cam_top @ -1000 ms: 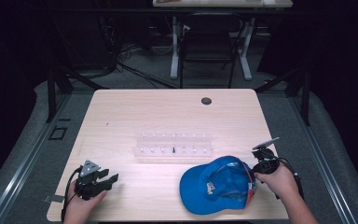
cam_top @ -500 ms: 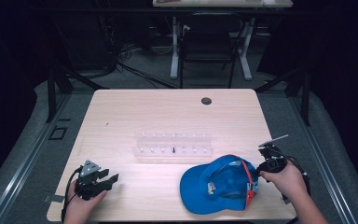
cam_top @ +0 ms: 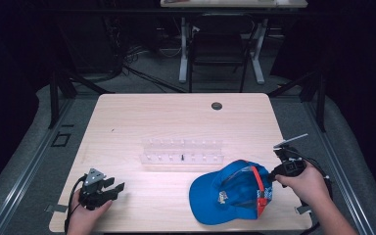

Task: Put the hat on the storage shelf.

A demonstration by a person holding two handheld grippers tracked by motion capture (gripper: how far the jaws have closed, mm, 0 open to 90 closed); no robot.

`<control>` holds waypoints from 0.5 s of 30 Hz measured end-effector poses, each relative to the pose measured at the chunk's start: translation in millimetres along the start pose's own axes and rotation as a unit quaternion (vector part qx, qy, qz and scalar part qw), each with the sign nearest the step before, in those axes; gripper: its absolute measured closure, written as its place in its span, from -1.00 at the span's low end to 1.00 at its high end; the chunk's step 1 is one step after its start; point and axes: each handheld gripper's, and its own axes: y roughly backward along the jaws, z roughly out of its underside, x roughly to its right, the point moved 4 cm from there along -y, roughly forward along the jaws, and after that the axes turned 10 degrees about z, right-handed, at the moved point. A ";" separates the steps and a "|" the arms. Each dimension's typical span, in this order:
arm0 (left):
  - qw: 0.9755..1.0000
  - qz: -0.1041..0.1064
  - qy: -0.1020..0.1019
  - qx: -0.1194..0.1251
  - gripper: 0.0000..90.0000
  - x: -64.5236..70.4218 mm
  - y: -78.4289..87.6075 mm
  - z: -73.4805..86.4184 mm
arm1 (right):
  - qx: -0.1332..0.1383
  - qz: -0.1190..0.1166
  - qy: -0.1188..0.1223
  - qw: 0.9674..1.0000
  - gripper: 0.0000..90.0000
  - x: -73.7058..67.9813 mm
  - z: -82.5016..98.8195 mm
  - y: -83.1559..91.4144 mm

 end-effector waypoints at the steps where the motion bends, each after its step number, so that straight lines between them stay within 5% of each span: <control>1: 1.000 0.001 0.000 0.000 0.14 0.2 -0.2 0.0 | 0.000 -0.002 0.003 1.000 1.00 -0.9 -0.5 3.1; 15: 1.000 0.001 0.000 -0.001 0.14 0.0 -0.7 0.4 | -0.006 -0.001 0.005 1.000 1.00 -12.8 -10.0 36.5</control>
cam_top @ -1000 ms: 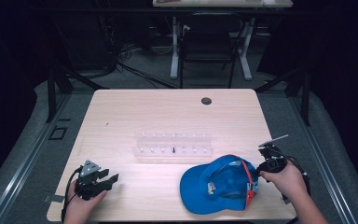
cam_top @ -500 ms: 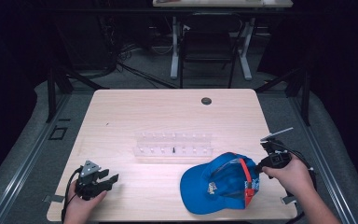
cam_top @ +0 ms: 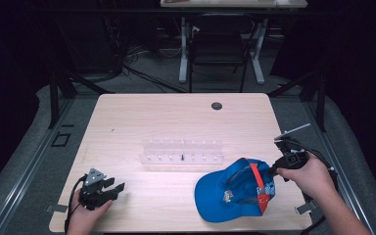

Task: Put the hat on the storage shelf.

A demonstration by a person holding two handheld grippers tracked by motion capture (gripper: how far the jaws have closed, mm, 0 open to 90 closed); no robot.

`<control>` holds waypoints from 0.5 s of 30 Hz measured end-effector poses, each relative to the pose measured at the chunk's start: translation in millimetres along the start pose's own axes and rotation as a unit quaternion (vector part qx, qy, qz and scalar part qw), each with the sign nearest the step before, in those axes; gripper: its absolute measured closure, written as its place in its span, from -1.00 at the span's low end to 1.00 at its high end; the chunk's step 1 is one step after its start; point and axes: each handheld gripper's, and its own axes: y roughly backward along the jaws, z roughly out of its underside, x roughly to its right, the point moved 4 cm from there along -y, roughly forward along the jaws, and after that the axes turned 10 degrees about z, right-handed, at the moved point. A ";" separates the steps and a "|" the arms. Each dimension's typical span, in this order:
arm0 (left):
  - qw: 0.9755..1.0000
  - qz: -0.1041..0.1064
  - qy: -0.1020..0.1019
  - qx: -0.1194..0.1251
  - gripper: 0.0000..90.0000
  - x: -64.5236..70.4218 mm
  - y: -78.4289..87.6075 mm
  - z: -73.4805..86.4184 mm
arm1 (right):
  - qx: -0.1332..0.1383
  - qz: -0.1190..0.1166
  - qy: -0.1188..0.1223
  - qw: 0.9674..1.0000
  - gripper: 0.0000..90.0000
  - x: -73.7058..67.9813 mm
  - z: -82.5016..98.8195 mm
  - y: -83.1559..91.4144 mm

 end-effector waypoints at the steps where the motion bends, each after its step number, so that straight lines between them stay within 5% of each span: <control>1: 1.000 0.000 0.000 0.000 0.14 0.0 0.0 0.0 | -0.001 0.000 0.000 1.000 1.00 -1.1 -0.6 1.9; 9: 1.000 0.001 0.001 -0.002 0.14 -0.3 0.1 0.2 | -0.003 -0.003 -0.007 1.000 1.00 -7.4 -6.0 14.2; 15: 1.000 0.001 0.002 -0.003 0.14 -0.3 0.3 0.2 | -0.007 -0.036 -0.017 0.999 1.00 -12.3 -8.8 27.2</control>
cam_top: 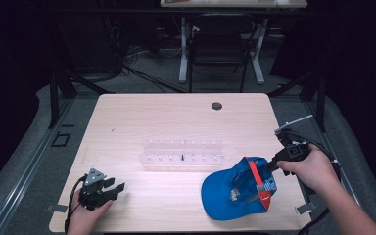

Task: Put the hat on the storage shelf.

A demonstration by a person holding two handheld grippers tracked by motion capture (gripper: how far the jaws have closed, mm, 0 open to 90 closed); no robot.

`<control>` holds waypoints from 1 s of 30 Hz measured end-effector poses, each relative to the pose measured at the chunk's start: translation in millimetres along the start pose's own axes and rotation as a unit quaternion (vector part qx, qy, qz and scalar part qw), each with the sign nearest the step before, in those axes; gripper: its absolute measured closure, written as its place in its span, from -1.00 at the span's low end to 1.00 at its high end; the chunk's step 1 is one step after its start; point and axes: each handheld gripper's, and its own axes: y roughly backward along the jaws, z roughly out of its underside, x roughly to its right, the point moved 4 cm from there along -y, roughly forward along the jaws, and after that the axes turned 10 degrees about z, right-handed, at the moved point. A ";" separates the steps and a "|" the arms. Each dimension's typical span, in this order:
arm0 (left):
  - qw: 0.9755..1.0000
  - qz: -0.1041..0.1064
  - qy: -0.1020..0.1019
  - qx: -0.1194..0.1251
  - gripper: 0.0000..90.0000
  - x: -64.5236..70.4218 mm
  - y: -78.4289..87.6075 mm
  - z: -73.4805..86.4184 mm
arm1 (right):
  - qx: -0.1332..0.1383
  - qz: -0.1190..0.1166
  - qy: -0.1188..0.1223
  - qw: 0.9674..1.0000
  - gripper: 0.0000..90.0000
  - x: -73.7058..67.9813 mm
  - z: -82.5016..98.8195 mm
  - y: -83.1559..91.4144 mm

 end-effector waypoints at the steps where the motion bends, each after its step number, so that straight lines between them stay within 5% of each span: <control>1: 1.000 0.000 0.000 0.000 0.14 0.0 0.0 0.0 | 0.000 0.000 0.000 1.000 1.00 0.0 0.0 0.0; 9: 1.000 0.001 0.000 -0.001 0.14 0.1 0.0 0.2 | -0.013 -0.072 -0.013 0.997 1.00 -3.3 -2.1 10.5; 17: 1.000 0.000 0.000 0.002 0.14 0.3 -1.0 0.2 | -0.015 -0.158 -0.054 0.986 1.00 -7.9 -3.1 17.9; 30: 1.000 0.000 0.000 0.003 0.14 0.5 -1.0 0.2 | -0.003 -0.231 -0.050 0.972 1.00 -21.0 -4.5 34.1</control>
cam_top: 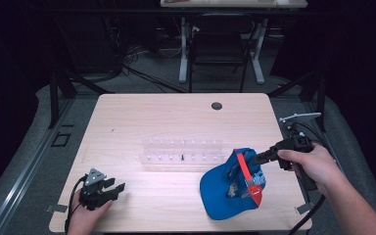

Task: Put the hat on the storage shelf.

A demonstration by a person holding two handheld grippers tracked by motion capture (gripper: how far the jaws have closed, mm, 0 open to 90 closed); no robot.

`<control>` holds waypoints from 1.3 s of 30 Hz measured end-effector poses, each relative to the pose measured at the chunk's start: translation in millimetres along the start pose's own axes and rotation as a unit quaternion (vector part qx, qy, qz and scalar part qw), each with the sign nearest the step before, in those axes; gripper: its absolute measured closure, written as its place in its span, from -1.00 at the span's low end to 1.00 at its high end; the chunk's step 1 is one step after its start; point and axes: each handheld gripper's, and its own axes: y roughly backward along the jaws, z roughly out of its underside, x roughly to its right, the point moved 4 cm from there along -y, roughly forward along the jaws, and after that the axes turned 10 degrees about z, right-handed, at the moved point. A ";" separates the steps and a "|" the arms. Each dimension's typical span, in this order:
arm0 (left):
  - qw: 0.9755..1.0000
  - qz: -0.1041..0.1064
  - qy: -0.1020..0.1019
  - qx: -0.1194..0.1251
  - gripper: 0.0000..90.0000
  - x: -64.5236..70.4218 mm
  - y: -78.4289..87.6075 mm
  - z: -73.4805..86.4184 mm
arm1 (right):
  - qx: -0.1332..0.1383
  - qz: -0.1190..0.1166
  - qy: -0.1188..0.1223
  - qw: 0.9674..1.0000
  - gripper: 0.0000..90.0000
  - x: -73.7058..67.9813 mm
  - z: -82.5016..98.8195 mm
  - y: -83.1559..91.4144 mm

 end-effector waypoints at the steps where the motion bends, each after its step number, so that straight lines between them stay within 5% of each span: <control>1: 1.000 0.000 -0.001 0.000 0.14 -0.1 0.1 0.0 | 0.001 -0.009 0.003 1.000 1.00 -2.5 0.1 2.0; 21: 1.000 0.005 -0.003 -0.006 0.13 1.5 0.2 -0.1 | 0.056 -0.099 0.024 0.993 1.00 -34.3 -6.9 28.7; 31: 1.000 0.009 -0.010 -0.001 0.16 6.1 -1.9 -0.7 | 0.071 -0.159 0.005 0.985 1.00 -29.4 -12.4 25.7; 36: 1.000 0.011 -0.015 0.003 0.16 11.2 -2.6 -2.2 | 0.071 -0.197 0.011 0.978 1.00 -40.3 -15.5 18.9; 39: 1.000 0.013 -0.020 -0.001 0.16 12.5 -2.7 -2.3 | 0.072 -0.200 0.017 0.977 1.00 -45.2 -17.3 16.5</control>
